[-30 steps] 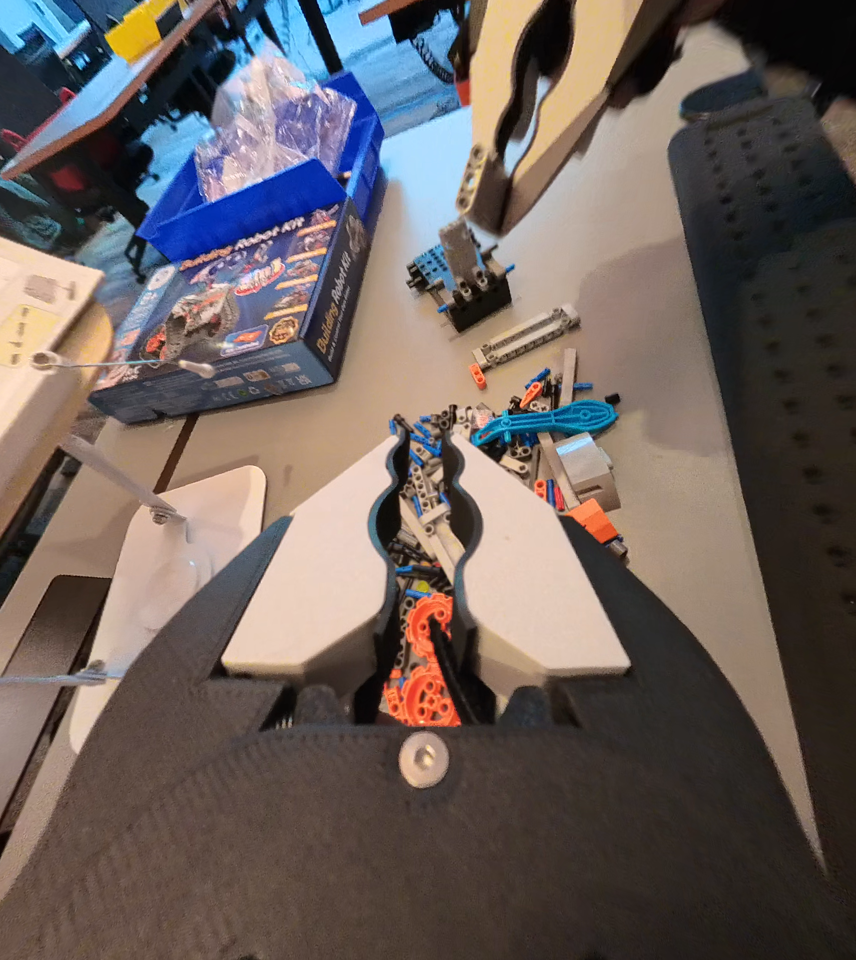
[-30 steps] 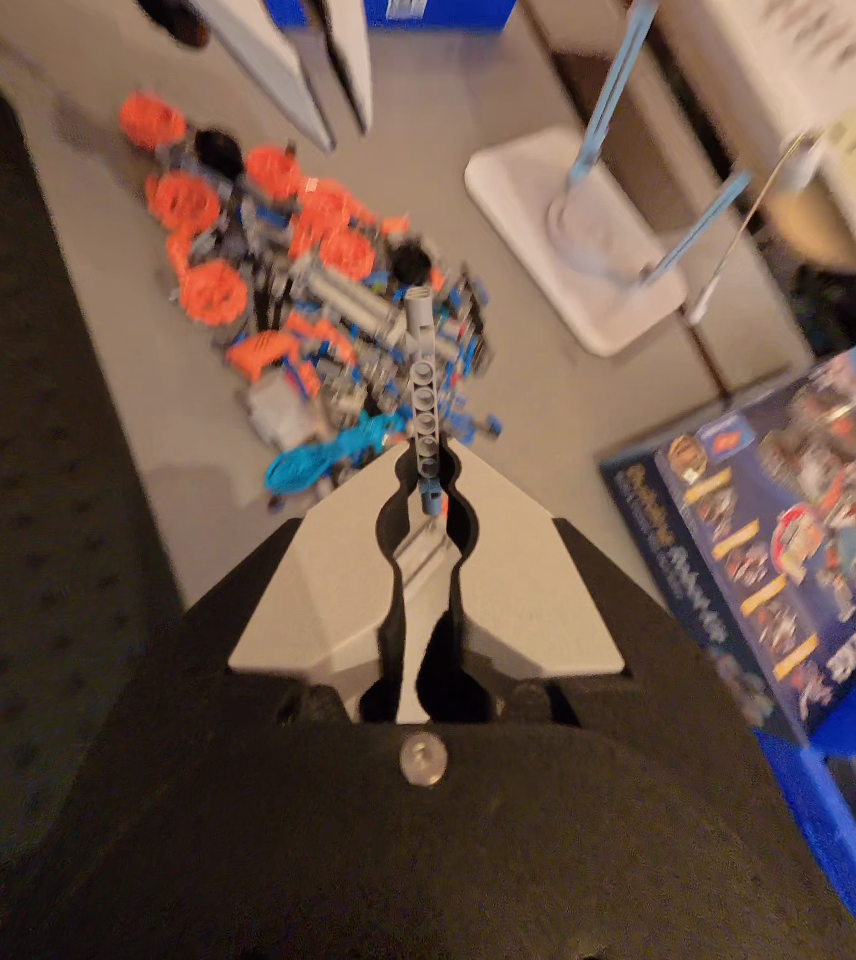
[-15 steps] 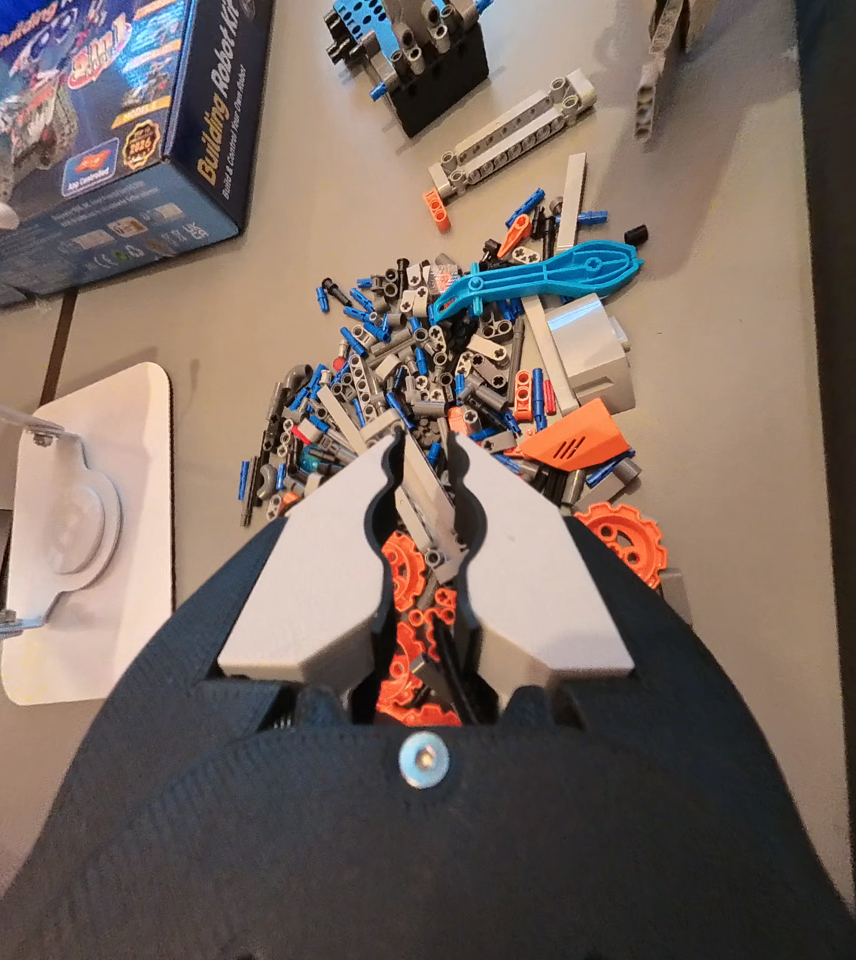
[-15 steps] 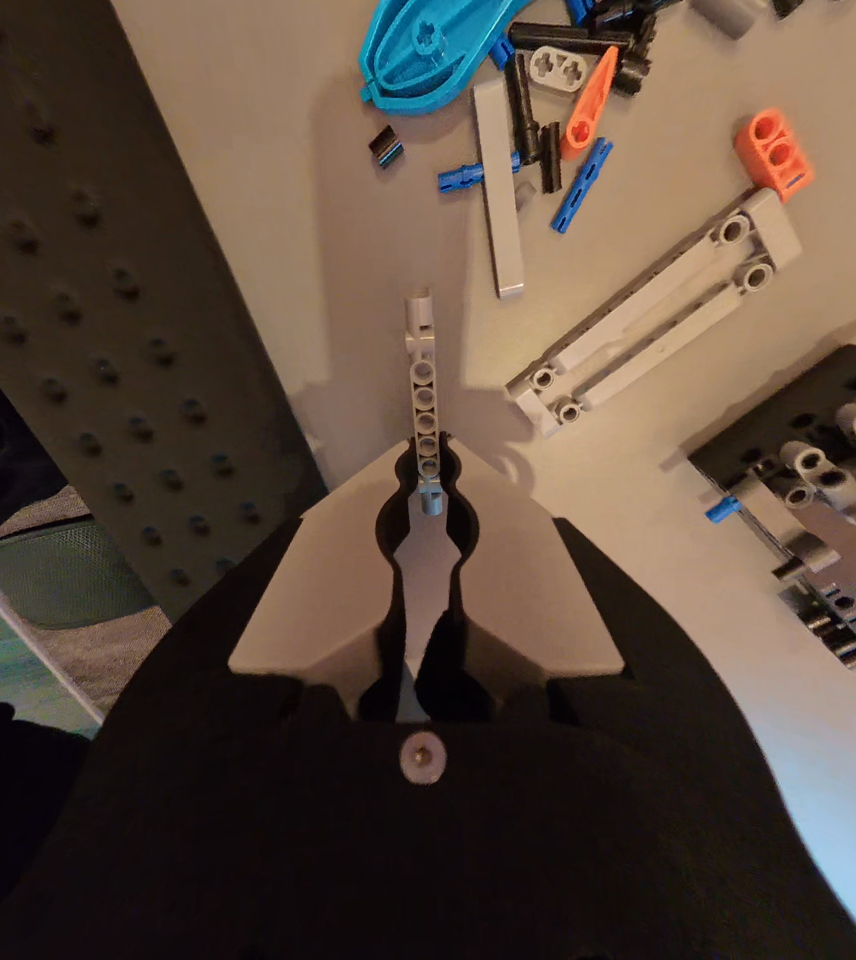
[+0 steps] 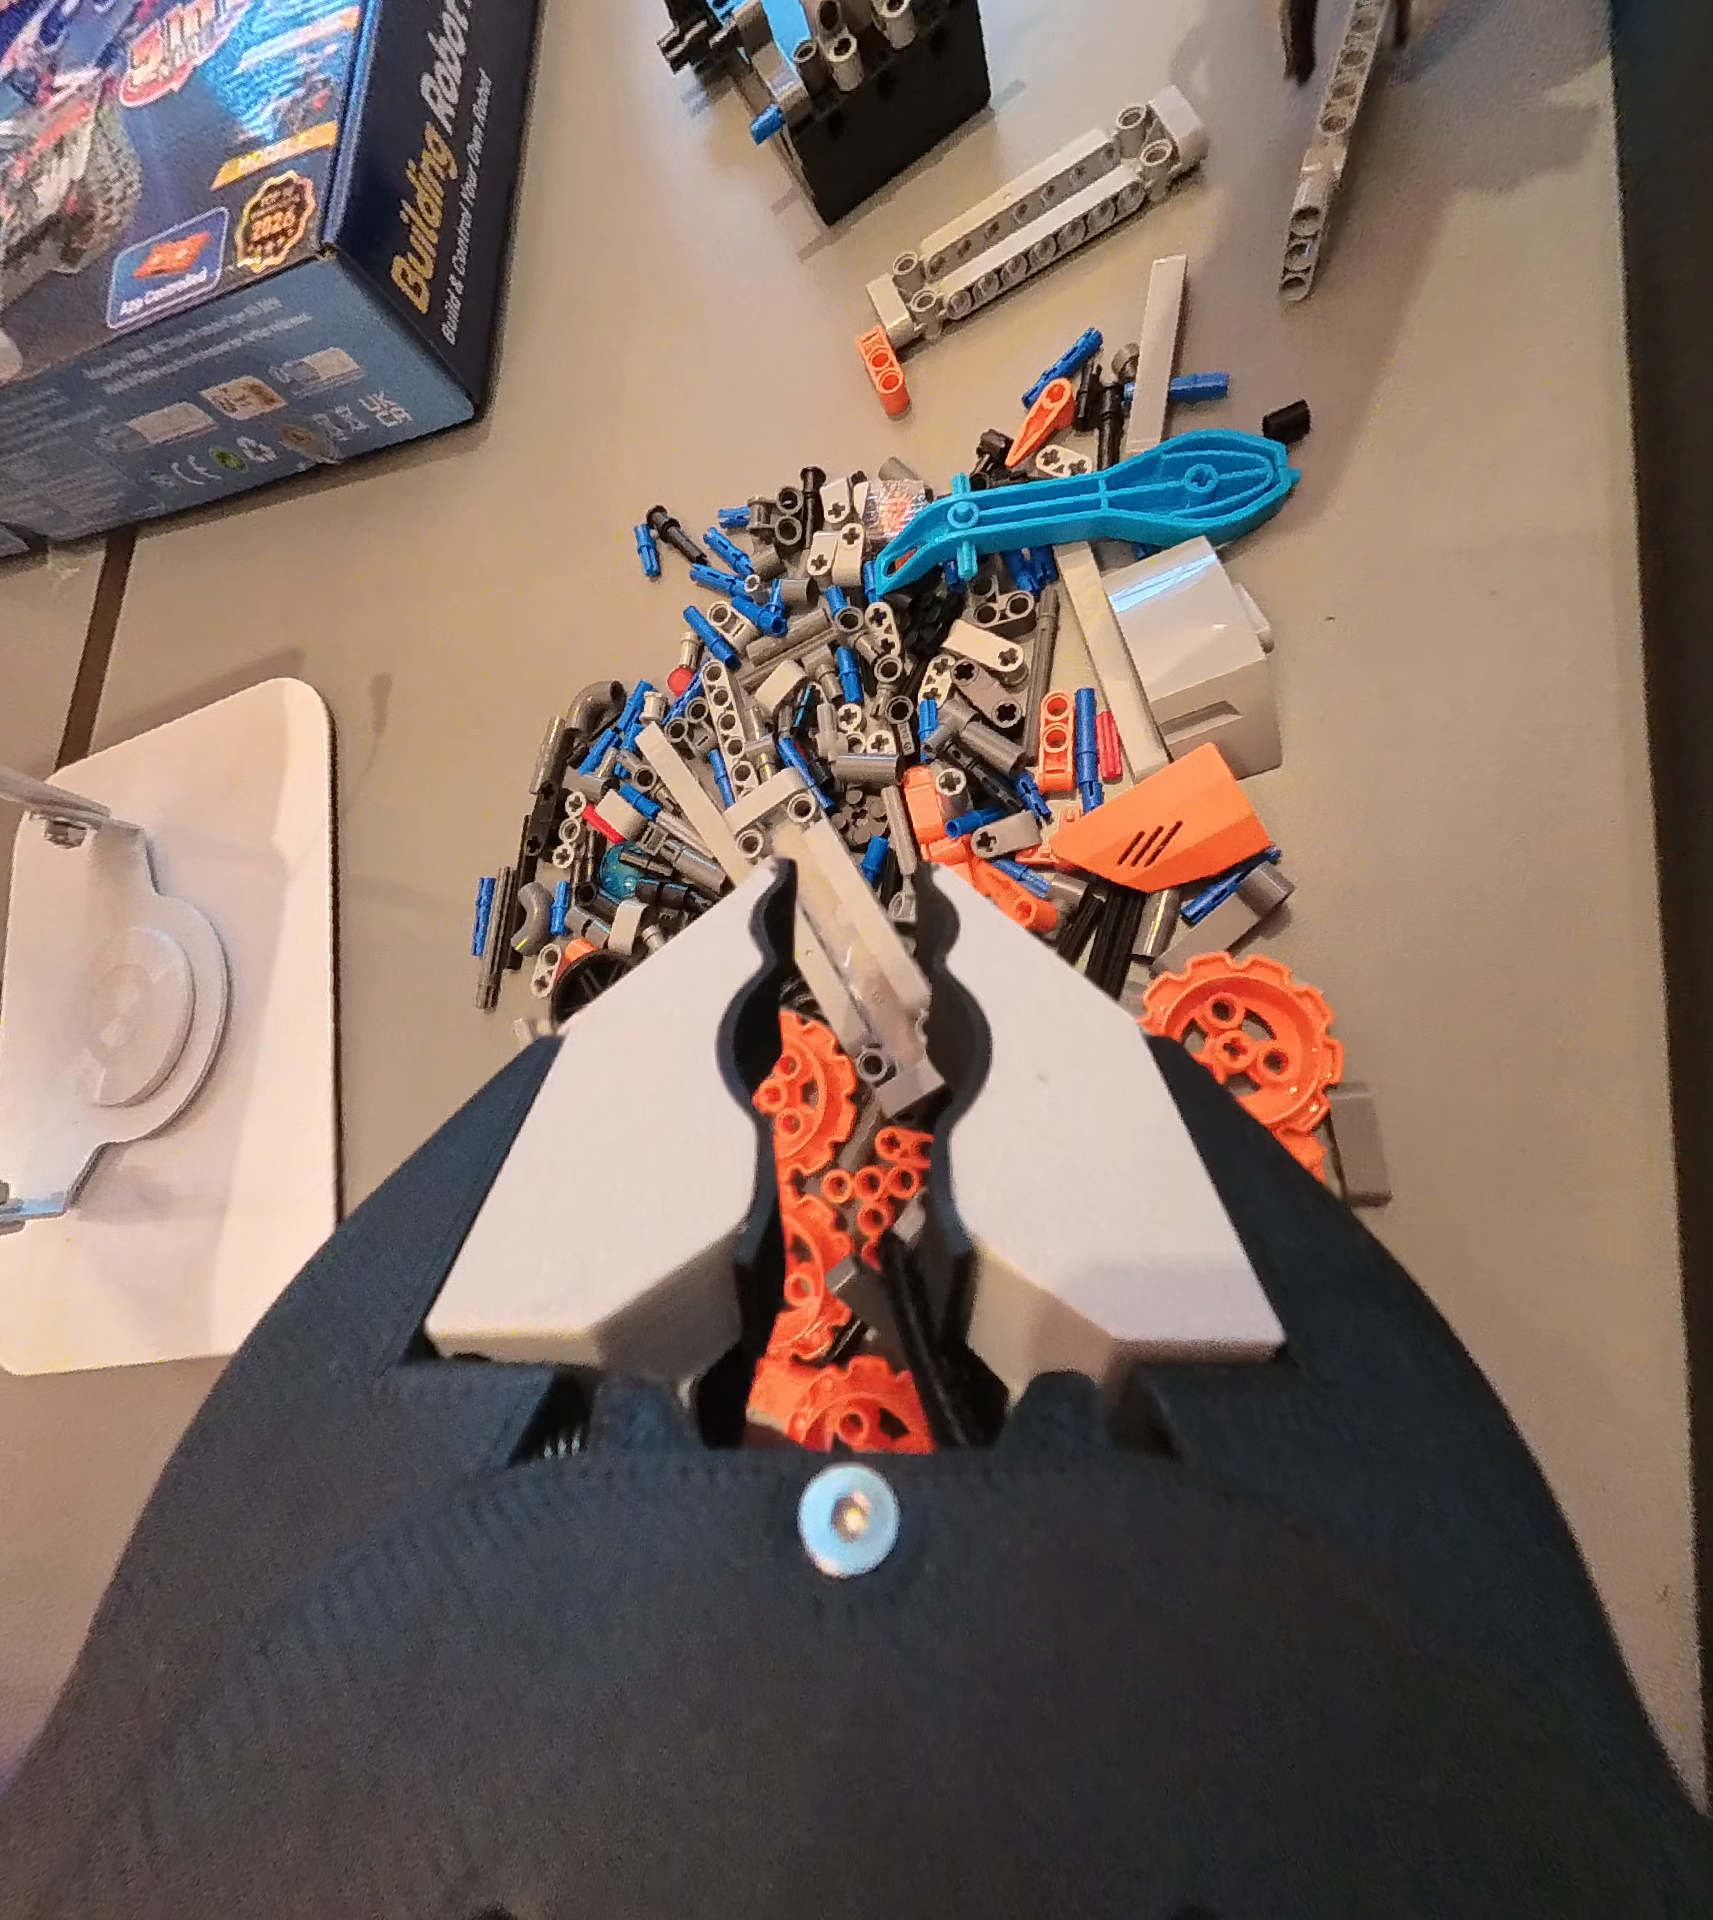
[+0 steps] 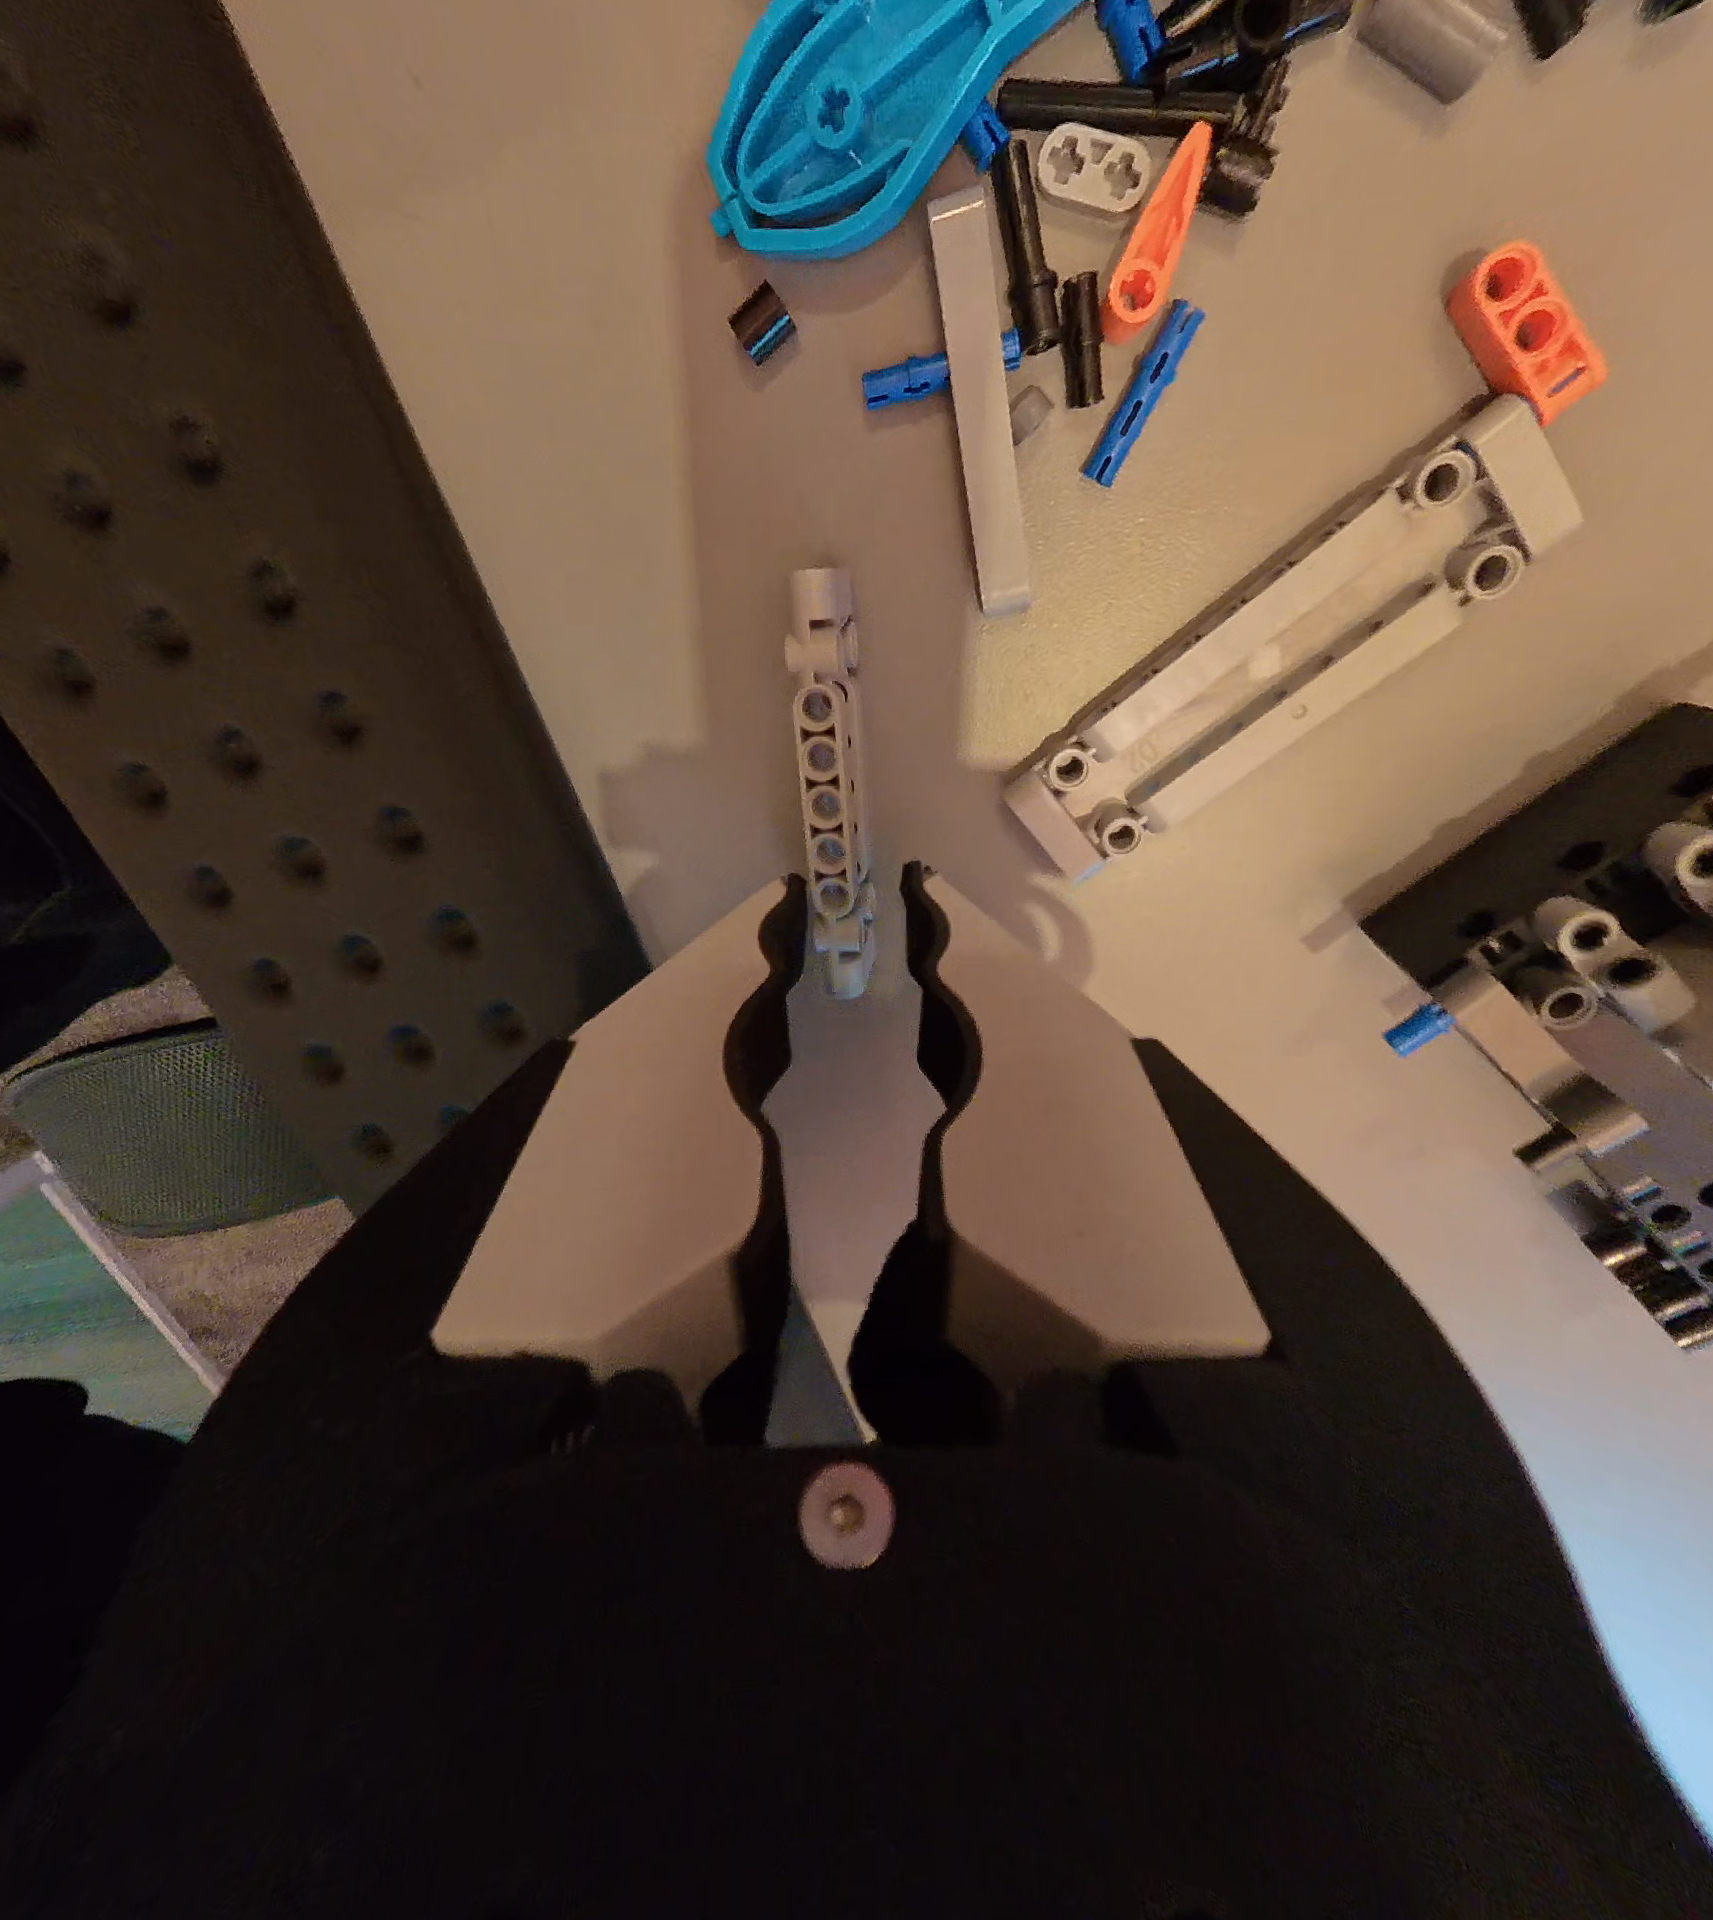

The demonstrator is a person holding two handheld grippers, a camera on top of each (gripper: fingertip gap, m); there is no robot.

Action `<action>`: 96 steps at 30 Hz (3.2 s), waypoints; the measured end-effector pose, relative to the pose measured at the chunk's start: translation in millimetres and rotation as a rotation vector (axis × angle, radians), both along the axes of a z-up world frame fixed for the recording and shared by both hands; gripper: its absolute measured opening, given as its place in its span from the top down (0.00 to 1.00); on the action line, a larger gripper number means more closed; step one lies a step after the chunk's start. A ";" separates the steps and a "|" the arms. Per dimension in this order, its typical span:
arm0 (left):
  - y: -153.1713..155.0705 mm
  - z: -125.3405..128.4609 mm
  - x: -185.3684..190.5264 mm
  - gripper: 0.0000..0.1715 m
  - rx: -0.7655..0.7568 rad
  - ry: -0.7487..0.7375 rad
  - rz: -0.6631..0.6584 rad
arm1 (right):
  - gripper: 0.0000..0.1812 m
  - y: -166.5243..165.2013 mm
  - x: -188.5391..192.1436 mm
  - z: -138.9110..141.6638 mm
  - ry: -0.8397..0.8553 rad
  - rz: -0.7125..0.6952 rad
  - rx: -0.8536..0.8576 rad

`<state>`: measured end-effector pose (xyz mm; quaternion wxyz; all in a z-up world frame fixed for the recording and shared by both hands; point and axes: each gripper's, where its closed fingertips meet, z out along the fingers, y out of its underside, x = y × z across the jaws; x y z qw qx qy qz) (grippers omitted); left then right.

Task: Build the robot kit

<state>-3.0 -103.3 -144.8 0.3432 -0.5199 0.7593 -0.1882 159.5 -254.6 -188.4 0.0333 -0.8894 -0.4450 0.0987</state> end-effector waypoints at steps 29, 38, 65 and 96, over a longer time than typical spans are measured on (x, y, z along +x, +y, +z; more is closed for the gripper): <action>55.6 1.8 -21.3 0.90 -0.078 0.063 0.119 | 0.91 123.2 -11.7 8.5 -0.082 -0.001 0.258; 54.5 4.5 -23.8 0.90 -0.072 0.063 0.115 | 0.93 127.5 -10.8 1.6 -0.109 0.024 0.252; 1.1 -13.3 -15.2 0.89 -0.133 0.150 -0.074 | 0.97 109.3 -130.9 -2.0 0.191 0.180 0.261; -15.0 24.3 26.9 0.90 -0.118 -0.120 -0.104 | 0.98 129.1 -122.3 75.7 0.457 0.048 0.544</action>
